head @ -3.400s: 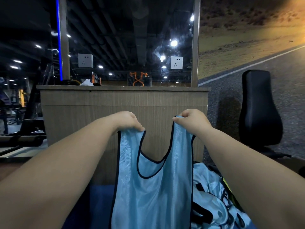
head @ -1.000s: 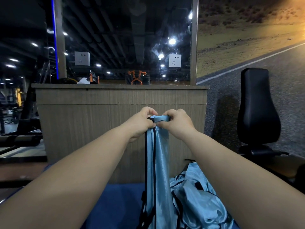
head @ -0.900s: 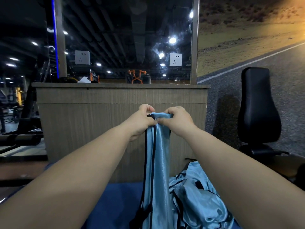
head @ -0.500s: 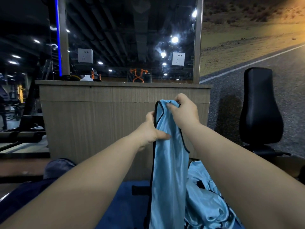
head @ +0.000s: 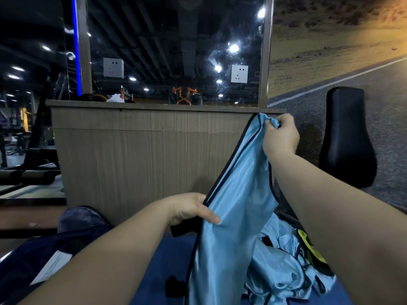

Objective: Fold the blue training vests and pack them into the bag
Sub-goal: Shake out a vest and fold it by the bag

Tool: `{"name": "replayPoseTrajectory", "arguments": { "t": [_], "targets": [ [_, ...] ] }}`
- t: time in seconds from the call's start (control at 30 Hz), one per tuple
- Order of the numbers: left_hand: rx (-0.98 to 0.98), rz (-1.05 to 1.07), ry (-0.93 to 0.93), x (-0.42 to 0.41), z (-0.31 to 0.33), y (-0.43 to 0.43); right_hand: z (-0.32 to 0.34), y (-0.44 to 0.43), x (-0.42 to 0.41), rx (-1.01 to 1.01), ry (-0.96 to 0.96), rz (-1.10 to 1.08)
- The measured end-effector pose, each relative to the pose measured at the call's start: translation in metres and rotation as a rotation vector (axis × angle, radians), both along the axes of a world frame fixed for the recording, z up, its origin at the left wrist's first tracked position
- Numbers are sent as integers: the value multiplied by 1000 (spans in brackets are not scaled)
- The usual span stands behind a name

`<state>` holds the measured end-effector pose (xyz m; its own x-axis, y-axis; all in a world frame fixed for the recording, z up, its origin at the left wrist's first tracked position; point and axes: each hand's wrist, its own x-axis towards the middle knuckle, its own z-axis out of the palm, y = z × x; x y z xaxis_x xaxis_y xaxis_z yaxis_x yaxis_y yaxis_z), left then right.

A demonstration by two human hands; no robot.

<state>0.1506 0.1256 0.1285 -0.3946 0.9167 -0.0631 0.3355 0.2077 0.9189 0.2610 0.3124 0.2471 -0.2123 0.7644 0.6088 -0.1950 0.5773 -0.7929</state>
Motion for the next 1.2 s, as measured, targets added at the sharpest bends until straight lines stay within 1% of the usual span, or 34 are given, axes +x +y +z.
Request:
{"name": "replayPoseTrajectory", "arguments": {
  "t": [0.2,0.33,0.37,0.4,0.5,0.6,0.7,0.77,0.8,0.87,0.97,1.0,1.07,1.1,1.13,1.17,1.2],
  "targets": [
    [-58,125,87,-30,2,-20,-14,15,-7,-86,11,-23],
    [-47,292,239,-55,8,-29,-21,21,-19,-94,17,-16],
    [-23,362,305,-61,12,-31,-23,22,-23,-94,13,-6],
    [-5,450,409,-66,18,-34,-25,22,-27,-94,14,5],
    [4,736,794,-76,38,-44,-34,24,-42,-106,28,82],
    [2,935,1037,-91,51,-52,-47,31,-60,-145,31,224],
    [-19,1014,1245,-100,57,-55,-63,41,-74,-159,-6,367],
    [18,1030,1400,-106,50,-52,-73,51,-80,-140,-91,380],
    [34,1021,1448,-108,42,-49,-79,57,-82,-124,-143,358],
    [-26,968,1496,-109,15,-39,-90,72,-83,-103,-237,285],
    [-146,809,1501,-100,-50,-14,-112,98,-82,-85,-469,140],
    [-223,722,1459,-93,-75,-4,-122,106,-82,-101,-540,134],
    [-413,544,1294,-80,-124,17,-141,117,-80,-154,-668,139],
    [-489,473,1212,-74,-146,26,-147,120,-80,-135,-758,96],
    [-516,428,1149,-69,-164,33,-155,121,-80,22,-918,46],
    [-516,398,1095,-64,-177,40,-161,123,-77,124,-1022,-9],
    [-500,373,1038,-62,-188,45,-165,129,-77,185,-1052,18]
  ]
}}
